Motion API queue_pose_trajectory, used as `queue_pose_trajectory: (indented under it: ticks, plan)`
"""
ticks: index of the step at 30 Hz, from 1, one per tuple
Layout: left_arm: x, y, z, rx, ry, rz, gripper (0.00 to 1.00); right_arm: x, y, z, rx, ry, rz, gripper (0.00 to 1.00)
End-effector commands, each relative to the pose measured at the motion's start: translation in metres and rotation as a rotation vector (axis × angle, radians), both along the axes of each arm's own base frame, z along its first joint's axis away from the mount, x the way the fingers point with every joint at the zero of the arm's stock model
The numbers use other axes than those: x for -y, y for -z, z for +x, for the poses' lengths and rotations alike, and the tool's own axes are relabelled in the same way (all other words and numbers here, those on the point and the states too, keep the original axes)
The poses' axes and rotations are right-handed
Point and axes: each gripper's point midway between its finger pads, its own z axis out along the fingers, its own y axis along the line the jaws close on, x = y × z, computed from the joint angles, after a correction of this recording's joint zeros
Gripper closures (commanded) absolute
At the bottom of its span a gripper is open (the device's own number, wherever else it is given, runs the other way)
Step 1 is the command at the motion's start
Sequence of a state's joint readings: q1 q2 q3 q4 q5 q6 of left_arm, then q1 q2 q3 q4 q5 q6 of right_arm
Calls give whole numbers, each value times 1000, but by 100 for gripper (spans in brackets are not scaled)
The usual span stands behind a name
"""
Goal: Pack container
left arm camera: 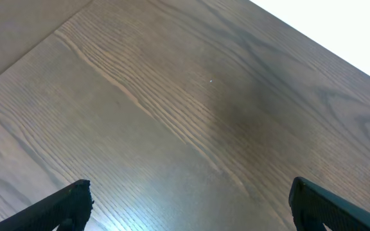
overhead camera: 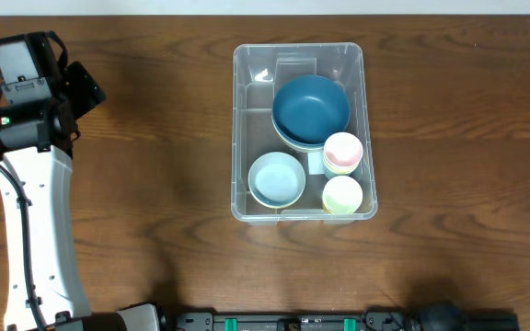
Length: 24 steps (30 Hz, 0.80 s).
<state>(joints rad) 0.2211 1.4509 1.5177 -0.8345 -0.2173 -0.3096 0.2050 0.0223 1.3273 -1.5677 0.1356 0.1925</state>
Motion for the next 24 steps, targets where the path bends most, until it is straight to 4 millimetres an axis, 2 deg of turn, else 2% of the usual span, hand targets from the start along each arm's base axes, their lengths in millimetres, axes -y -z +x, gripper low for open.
queue_pose_trajectory:
  ticks: [1, 9, 17, 20, 24]
  plan:
    - [-4, -10, -1, 15, -8, 22, 2, 3, 14, -4, -55, 11, -29, 1]
    - [-4, -10, -1, 15, -8, 22, 2, 5, 11, -3, -45, 23, -27, 1]
    - [-4, -10, -1, 15, -8, 22, 2, 6, -68, 13, 278, 51, 35, 1]
    - [-4, -10, -1, 15, -8, 22, 2, 3, -79, 28, 330, 46, -11, 1]
    - [-4, -10, -1, 15, -8, 22, 2, -5, -82, 68, 378, 40, -120, 1]
